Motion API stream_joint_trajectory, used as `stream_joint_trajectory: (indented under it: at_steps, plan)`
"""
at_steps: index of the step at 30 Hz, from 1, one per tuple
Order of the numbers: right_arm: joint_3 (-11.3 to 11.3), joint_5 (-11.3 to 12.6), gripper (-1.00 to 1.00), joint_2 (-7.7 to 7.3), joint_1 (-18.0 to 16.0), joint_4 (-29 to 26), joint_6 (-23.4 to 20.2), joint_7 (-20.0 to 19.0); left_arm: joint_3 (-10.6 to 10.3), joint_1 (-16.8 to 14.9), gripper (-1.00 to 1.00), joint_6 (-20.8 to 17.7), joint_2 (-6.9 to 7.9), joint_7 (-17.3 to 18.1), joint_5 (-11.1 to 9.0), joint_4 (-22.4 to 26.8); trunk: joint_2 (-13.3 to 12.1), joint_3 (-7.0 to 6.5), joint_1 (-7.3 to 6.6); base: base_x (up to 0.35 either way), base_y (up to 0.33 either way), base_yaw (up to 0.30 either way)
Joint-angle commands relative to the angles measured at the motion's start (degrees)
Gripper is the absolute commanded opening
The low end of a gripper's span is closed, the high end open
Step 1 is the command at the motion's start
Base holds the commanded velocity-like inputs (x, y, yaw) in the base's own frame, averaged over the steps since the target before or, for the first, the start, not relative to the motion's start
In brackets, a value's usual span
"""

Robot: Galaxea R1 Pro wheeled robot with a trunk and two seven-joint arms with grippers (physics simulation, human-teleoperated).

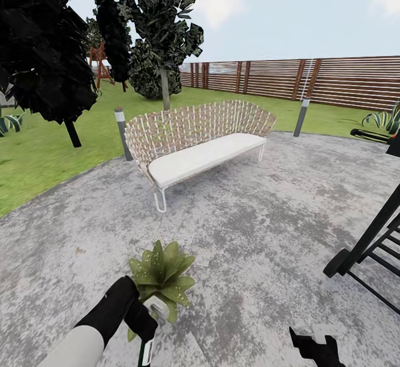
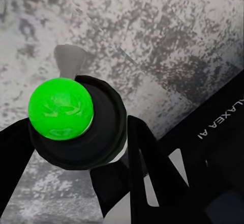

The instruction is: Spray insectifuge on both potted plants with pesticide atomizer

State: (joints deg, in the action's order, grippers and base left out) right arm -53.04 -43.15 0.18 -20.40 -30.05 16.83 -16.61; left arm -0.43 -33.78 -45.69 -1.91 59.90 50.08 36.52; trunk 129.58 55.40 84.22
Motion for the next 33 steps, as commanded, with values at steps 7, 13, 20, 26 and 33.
stream_joint_trajectory:
  at_steps: [7,13,20,26,33]
  plan:
    - [-0.48,-0.36,1.0,0.01,-0.08,-0.01,0.31,-0.45,0.34,-0.16,-1.0,-0.68,-0.14,-3.03,0.37,0.22,0.02,0.05,-0.01,0.073,0.059,0.0]
    - [-0.49,-0.33,1.0,-0.01,-0.08,-0.07,0.34,-0.45,0.08,-0.23,-1.0,-0.75,-0.47,-5.49,-0.01,0.22,0.02,0.05,-0.01,0.03,0.025,0.0]
    - [-0.49,-0.27,1.0,0.02,-0.08,-0.16,0.47,-0.45,0.01,-0.23,-1.0,-0.77,-0.46,-5.66,0.28,0.22,0.02,0.05,-0.01,0.001,0.0,0.0]
    - [-0.49,-0.27,1.0,0.06,-0.08,-0.17,0.48,-0.43,0.12,-0.23,-1.0,-0.83,-0.38,-5.66,0.04,0.22,0.02,0.43,-0.01,0.0,0.0,0.0]
    - [-0.49,-0.27,1.0,0.03,-0.08,-0.13,0.48,-0.44,0.12,-0.23,-1.0,-0.9,-0.27,-5.67,0.29,0.22,0.02,1.02,-0.01,0.0,0.0,0.0]
